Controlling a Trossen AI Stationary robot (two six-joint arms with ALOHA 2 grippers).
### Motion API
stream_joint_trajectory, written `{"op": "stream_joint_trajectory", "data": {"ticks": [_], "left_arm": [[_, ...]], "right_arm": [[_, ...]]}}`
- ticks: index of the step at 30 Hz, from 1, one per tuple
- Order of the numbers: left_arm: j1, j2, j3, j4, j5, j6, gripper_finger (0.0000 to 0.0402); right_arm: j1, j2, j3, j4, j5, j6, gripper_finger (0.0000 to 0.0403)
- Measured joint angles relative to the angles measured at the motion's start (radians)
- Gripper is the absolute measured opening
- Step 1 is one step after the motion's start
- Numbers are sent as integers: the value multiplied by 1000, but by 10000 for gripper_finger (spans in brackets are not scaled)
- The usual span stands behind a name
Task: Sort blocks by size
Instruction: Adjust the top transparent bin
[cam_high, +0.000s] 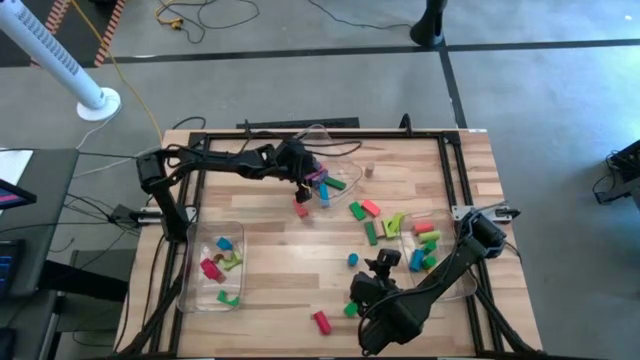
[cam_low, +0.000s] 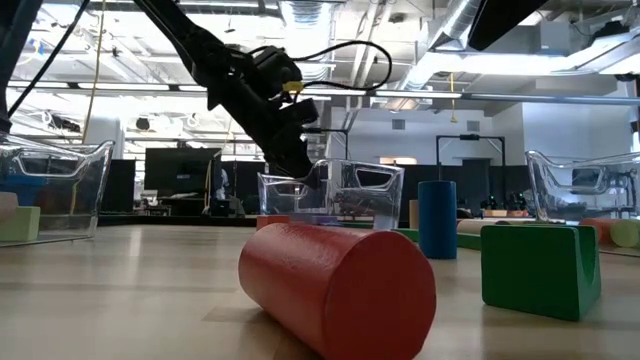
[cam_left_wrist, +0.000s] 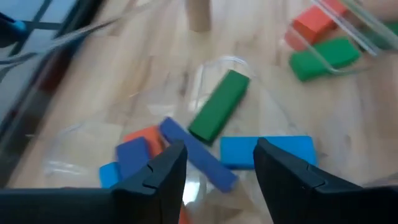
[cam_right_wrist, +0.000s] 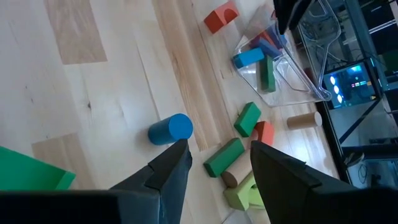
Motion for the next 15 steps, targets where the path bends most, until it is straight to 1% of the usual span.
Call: {"op": "stream_joint_trajectory", "data": {"ticks": [5,9,13,15], "left_arm": [[-42,-34,0,-55,28,1,178],[-90,-90,0,-135,111,-17,179],[-163,-152,0,-266,210,-46,179],[-212,-177,0,-337,228,-64,179]], "right_arm": [[3,0,0,0,0,0,202],[3,0,0,0,-2,0,202],[3,0,0,0,-7,0,202],[3,0,0,0,-7,0,202]]}}
